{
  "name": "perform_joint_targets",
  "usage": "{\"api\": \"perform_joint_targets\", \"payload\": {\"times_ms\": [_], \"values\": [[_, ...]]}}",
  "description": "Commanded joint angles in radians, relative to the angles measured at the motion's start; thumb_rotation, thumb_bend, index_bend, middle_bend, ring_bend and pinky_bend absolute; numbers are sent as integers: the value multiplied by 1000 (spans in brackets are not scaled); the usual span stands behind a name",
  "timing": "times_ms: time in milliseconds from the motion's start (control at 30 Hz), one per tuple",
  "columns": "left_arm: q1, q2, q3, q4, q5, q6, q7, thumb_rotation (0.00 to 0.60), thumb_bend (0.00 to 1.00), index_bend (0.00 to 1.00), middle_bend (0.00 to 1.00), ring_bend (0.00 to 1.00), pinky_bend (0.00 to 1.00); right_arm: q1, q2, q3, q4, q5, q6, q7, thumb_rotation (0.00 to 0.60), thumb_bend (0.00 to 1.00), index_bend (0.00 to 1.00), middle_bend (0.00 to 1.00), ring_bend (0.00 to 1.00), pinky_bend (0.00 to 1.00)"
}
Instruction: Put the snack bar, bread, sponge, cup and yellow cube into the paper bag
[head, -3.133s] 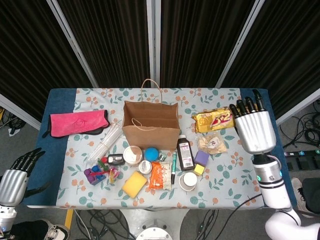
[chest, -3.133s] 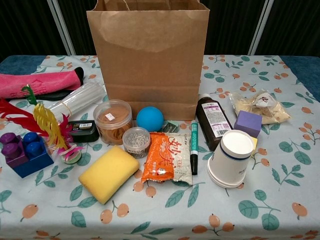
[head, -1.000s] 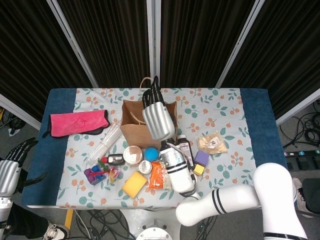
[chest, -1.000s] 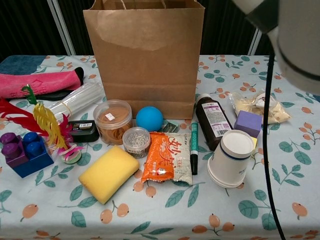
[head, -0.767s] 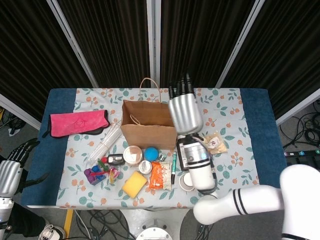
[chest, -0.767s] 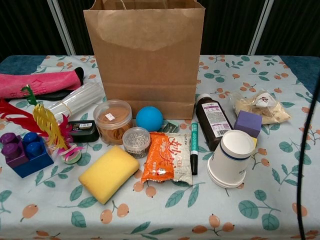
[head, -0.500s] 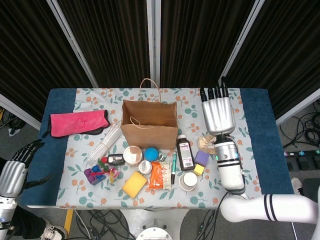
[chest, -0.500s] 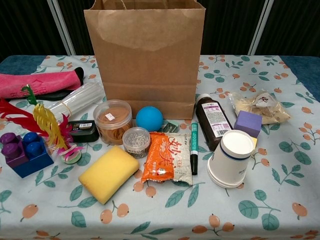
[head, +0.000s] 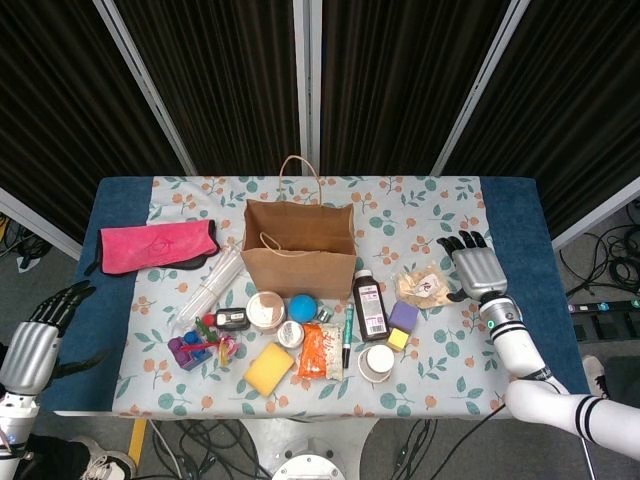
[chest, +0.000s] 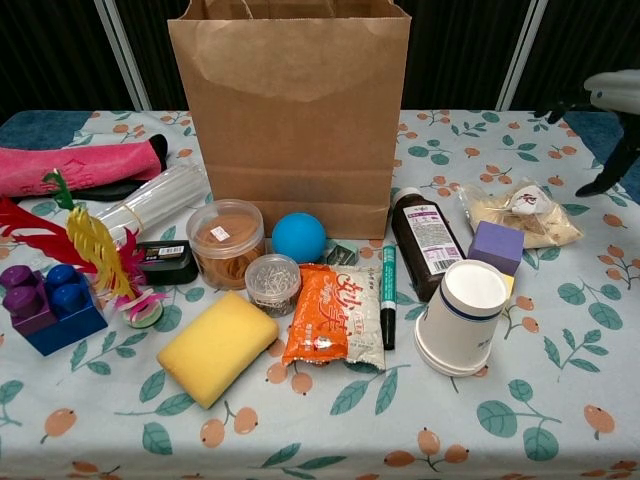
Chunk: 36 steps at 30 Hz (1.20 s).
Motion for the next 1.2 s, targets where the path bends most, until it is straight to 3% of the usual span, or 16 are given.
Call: {"api": "perform_joint_targets", "payload": {"times_ms": [33,500,733,900,967,1067,1200], "values": [[-1,-1,1,1,-2,-3,2,600,157,201,230,177,222,-12,-51,-24,73,-38,-47,25,600,0,128,141,0,0],[-6,-13,-2,28,-6,-7,5,600,157,201,230,177,222,17,-146,-8,165,-55,-74,14,600,0,128,171,10,0],[-7,-17,-4,35,-10,-8,2,600,157,201,230,177,222,34,-196,-20,199,-32,-86,-44,600,39,319,318,147,0],[-6,-13,-4,33,-11,-6,-1,600,157,201,230,177,221,26,-206,-17,190,-31,-18,-92,600,145,590,510,356,57],[-5,-13,-4,29,-11,-5,-3,600,156,201,230,177,221,20,-198,-11,173,-27,12,-110,600,175,653,557,411,82],[-5,-11,-2,23,-8,-3,-2,600,157,201,230,177,221,11,-158,7,114,-57,76,-121,600,214,690,584,440,91],[-4,-7,1,15,-3,0,-3,600,157,201,230,177,222,0,-44,55,-45,-108,182,-141,600,218,692,585,440,93]]}}
